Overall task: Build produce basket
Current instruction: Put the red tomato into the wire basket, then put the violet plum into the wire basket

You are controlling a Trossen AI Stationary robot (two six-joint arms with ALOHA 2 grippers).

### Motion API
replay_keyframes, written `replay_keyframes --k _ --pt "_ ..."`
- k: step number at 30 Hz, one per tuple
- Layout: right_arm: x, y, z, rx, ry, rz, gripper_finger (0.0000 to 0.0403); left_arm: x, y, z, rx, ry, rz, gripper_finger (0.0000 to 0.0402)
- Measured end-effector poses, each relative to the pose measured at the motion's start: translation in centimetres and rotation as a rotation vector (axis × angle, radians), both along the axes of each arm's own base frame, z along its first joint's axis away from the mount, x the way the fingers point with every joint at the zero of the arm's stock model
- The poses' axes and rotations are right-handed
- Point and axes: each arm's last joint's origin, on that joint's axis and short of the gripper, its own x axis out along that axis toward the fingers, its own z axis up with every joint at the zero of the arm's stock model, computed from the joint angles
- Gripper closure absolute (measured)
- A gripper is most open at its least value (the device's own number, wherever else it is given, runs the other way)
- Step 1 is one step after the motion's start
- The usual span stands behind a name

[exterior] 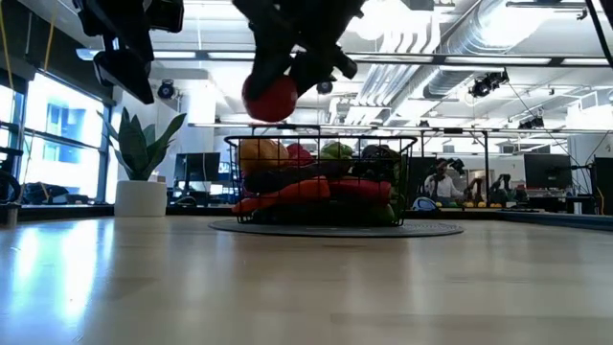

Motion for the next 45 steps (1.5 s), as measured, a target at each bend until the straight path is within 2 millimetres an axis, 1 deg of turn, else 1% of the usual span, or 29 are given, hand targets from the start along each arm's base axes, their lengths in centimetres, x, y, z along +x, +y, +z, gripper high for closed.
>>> replay_keyframes --k 6,9,18,26,29,32,40,42,45 --pt "-0.2 -4.9 1.4 -0.070 0.033 -0.023 0.0165 -0.3 0.0 -0.2 0.018 0.034 -0.030 0.0067" --pt "-0.4 -7.4 1.8 -0.096 0.054 -0.034 0.0165 -0.4 0.0 -0.2 0.025 0.045 -0.042 0.0067" --pt "-1.1 -13.8 1.8 -0.100 0.129 -0.008 0.0165 -0.4 0.0 -0.2 0.036 0.048 -0.035 0.0067" --pt "-2.1 -18.4 1.8 -0.064 0.130 -0.080 0.0152 -0.4 0.1 -0.2 0.069 0.049 -0.013 0.0067" --pt "-2.5 -19.6 1.8 -0.059 0.130 -0.107 0.0143 -0.4 0.2 -0.2 0.080 0.049 -0.007 0.0067" --pt "-2.8 -20.3 1.8 -0.053 0.126 -0.129 0.0134 -0.4 0.2 -0.2 0.091 0.049 0.000 0.0067" --pt "-2.5 -20.4 2.0 -0.060 0.103 -0.089 0.0104 -0.4 0.3 -0.2 0.116 0.050 0.017 0.0067" --pt "-2.5 -20.5 2.0 -0.046 0.085 -0.090 0.0094 -0.4 0.3 -0.2 0.117 0.050 0.017 0.0067" --pt "-2.6 -21.1 2.0 0.012 0.050 -0.094 0.0078 -0.4 0.3 -0.2 0.119 0.050 0.020 0.0067"
